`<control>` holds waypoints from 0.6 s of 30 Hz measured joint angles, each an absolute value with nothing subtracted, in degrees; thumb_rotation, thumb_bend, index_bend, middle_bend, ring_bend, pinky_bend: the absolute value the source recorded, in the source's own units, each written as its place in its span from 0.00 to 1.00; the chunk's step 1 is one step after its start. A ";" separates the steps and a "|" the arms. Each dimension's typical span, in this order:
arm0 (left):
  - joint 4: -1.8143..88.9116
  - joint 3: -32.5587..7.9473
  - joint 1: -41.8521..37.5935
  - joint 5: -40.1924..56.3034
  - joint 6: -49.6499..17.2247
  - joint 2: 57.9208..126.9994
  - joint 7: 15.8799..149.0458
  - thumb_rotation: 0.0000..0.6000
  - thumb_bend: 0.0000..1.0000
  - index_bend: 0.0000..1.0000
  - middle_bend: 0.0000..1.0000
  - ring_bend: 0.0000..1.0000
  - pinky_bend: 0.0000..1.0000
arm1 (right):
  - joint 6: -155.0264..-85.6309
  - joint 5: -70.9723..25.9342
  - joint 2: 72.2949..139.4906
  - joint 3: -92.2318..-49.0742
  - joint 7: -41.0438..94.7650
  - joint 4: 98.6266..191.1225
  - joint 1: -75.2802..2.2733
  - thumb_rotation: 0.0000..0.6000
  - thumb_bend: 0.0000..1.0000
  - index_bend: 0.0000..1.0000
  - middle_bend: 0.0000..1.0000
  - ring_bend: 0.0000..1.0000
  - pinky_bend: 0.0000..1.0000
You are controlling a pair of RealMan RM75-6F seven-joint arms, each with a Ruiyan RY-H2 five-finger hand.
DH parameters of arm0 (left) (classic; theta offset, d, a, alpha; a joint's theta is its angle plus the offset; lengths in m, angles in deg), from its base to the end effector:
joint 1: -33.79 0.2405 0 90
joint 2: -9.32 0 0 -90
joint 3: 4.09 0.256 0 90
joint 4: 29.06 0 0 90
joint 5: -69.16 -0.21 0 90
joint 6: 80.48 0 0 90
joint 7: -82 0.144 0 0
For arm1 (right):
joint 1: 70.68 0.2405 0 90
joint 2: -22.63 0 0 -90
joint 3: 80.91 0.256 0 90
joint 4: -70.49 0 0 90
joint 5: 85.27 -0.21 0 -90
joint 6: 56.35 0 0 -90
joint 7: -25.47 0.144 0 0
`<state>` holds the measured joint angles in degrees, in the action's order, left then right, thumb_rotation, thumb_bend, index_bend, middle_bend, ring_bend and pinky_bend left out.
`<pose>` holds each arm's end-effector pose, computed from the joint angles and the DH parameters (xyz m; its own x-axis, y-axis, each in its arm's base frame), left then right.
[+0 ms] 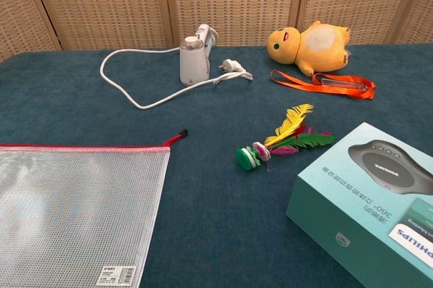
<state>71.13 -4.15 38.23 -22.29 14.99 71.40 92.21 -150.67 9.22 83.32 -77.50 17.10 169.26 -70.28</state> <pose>-0.2927 0.1212 0.1724 0.4711 -0.0630 0.8798 0.8818 0.0604 -0.4678 -0.2772 -0.1564 0.1831 0.4722 0.1481 0.8690 -0.8711 -0.0729 0.4857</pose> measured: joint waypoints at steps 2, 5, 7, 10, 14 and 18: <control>71.19 -4.13 38.21 -22.25 14.88 71.37 92.17 1.00 0.00 0.00 0.00 0.00 0.00 | -150.62 9.22 83.33 -77.51 17.12 169.23 -70.27 1.00 0.00 0.04 0.00 0.00 0.00; 71.14 -4.16 38.05 -22.15 14.54 71.43 92.17 1.00 0.00 0.00 0.00 0.00 0.00 | -150.53 9.22 83.33 -77.54 17.30 169.26 -70.26 1.00 0.00 0.05 0.00 0.00 0.00; 71.09 -4.24 37.84 -22.02 14.15 71.54 92.29 1.00 0.00 0.00 0.00 0.00 0.00 | -150.43 9.22 83.32 -77.54 17.33 169.31 -70.22 1.00 0.00 0.05 0.00 0.00 0.00; 71.14 -4.68 36.92 -21.32 12.57 71.88 92.82 1.00 0.00 0.00 0.01 0.01 0.00 | -150.11 9.01 83.47 -77.41 17.06 169.33 -70.03 1.00 0.00 0.06 0.00 0.00 0.00; 72.05 -6.57 33.92 -19.66 8.95 72.53 93.76 1.00 0.00 0.00 0.54 0.57 0.58 | -149.38 8.38 83.92 -77.21 16.65 169.15 -69.70 1.00 0.00 0.07 0.00 0.00 0.00; 74.52 -8.87 29.46 -16.78 2.64 72.85 95.60 1.00 0.00 0.05 0.83 0.82 0.85 | -148.78 7.63 84.44 -76.92 15.70 168.85 -69.39 1.00 0.00 0.07 0.00 0.00 0.00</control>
